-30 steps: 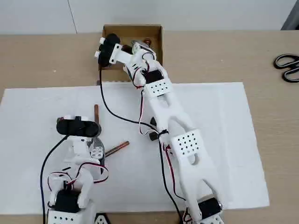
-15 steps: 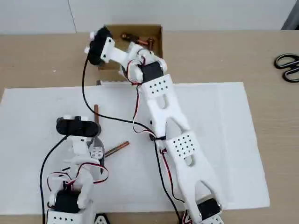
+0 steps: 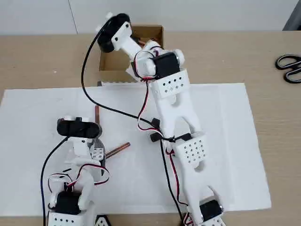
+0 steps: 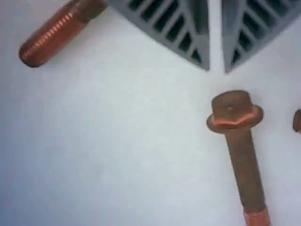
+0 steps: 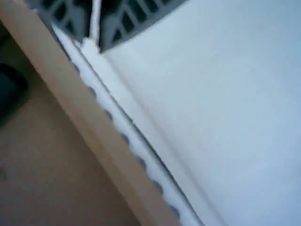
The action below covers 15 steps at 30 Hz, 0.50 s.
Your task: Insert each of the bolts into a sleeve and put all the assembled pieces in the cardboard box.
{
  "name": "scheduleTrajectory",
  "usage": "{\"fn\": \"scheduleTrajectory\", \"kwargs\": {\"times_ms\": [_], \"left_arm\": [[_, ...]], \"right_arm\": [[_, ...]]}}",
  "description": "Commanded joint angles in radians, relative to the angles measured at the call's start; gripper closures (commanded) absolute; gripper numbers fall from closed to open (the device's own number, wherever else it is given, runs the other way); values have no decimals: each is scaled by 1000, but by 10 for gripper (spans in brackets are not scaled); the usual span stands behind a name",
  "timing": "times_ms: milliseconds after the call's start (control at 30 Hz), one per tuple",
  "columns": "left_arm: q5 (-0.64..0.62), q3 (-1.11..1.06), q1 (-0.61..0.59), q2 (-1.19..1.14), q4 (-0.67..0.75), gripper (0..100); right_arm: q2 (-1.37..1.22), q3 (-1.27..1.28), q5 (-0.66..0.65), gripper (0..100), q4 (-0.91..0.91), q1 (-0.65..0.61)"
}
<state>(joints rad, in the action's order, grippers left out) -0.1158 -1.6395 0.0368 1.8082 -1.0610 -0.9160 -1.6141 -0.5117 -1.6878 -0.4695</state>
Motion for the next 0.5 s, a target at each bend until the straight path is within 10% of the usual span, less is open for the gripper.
{"fn": "scheduleTrajectory", "kwargs": {"times_ms": [0, 467], "left_arm": [[-2, 4, -3, 11, 21, 994], [-3, 4, -5, 11, 18, 994]], "right_arm": [[145, 118, 18, 995, -15, 12], [656, 1120, 25, 918, 7, 15]]}}
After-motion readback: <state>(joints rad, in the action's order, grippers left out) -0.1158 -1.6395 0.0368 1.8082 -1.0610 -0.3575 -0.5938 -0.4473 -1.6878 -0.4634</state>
